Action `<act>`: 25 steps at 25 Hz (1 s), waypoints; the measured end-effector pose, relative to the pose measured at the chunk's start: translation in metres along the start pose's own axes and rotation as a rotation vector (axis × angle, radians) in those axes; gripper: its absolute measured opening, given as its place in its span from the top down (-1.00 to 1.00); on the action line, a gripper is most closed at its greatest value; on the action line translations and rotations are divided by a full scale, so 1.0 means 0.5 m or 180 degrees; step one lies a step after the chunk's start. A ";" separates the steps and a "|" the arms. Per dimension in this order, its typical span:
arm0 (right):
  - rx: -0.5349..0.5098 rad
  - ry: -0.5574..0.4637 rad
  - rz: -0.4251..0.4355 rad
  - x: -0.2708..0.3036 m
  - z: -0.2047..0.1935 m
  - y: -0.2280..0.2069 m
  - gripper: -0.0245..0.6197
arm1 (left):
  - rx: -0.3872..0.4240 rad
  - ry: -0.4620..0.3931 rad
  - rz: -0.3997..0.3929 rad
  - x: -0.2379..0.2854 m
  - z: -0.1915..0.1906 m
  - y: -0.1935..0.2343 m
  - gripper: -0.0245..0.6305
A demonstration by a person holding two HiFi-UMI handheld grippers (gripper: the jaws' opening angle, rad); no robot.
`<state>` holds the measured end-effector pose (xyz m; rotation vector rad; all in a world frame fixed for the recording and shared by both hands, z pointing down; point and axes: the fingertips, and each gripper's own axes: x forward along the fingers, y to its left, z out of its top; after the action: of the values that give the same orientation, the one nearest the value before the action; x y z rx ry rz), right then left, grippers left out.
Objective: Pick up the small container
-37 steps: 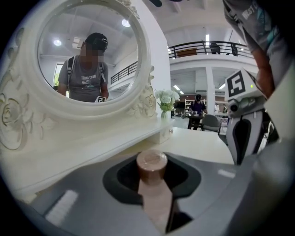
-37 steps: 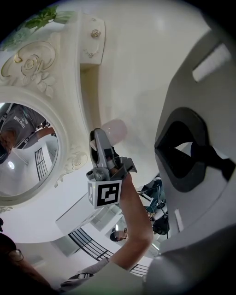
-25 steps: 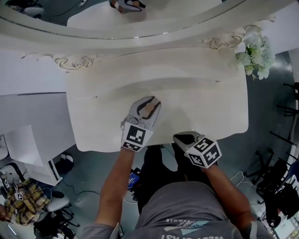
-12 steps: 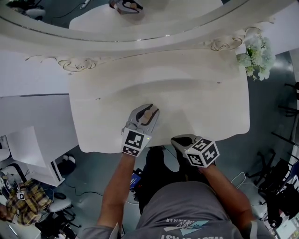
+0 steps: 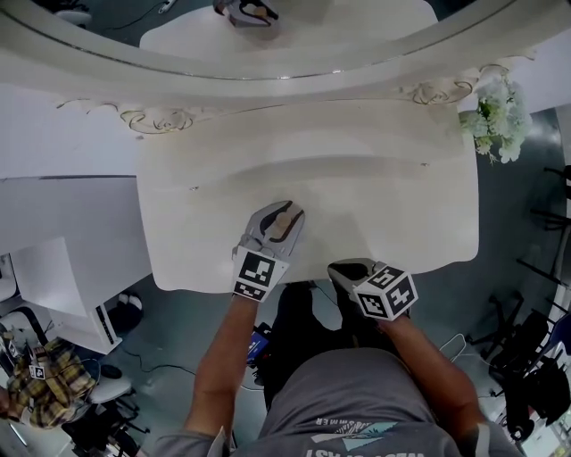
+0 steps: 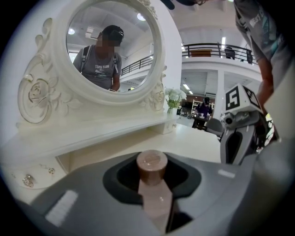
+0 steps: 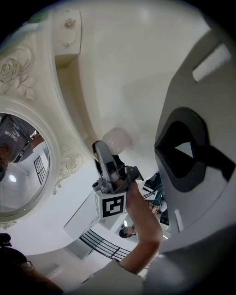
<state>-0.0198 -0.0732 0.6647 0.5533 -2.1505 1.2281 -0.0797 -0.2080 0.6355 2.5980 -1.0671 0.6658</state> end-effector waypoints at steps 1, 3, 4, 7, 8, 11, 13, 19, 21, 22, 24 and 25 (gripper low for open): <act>-0.0007 -0.0001 -0.0003 0.000 0.001 0.003 0.92 | 0.0008 0.0003 0.0005 -0.004 0.001 0.002 0.61; -0.0017 -0.0008 -0.0013 -0.001 0.003 0.007 0.92 | 0.0035 0.0009 0.0011 -0.013 0.006 0.005 0.61; -0.0020 -0.0017 -0.0018 -0.002 0.004 0.009 0.92 | 0.0048 0.0009 0.0010 -0.018 0.009 0.005 0.61; -0.0024 -0.0042 -0.0026 -0.006 0.006 0.018 0.92 | 0.0066 0.0002 0.0009 -0.034 0.019 0.001 0.61; -0.0026 -0.0050 -0.0025 -0.007 0.007 0.022 0.92 | 0.0067 0.0001 0.0011 -0.040 0.022 0.000 0.61; -0.0044 -0.0097 -0.0028 -0.017 0.014 0.032 0.92 | 0.0070 -0.0014 0.0028 -0.059 0.035 -0.004 0.61; -0.0054 -0.0144 -0.0045 -0.026 0.023 0.036 0.92 | 0.0081 -0.0027 0.0039 -0.073 0.046 -0.007 0.61; -0.0099 -0.0300 -0.0054 -0.063 0.060 0.042 0.92 | 0.0121 -0.0050 0.0084 -0.111 0.086 -0.002 0.61; -0.0143 -0.0356 -0.0024 -0.073 0.076 0.050 0.92 | 0.0128 -0.0063 0.0106 -0.125 0.101 0.004 0.61; -0.0174 -0.0386 -0.0001 -0.078 0.085 0.057 0.92 | 0.0130 -0.0070 0.0117 -0.132 0.109 0.007 0.61; -0.0258 -0.0442 0.0055 -0.088 0.102 0.073 0.92 | 0.0129 -0.0083 0.0140 -0.146 0.124 0.013 0.61; -0.0303 -0.0463 0.0085 -0.092 0.109 0.082 0.92 | 0.0127 -0.0086 0.0150 -0.152 0.131 0.015 0.61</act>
<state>-0.0268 -0.0978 0.5865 0.5909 -2.3311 1.1232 -0.1120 -0.1937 0.5413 2.6301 -1.1377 0.6709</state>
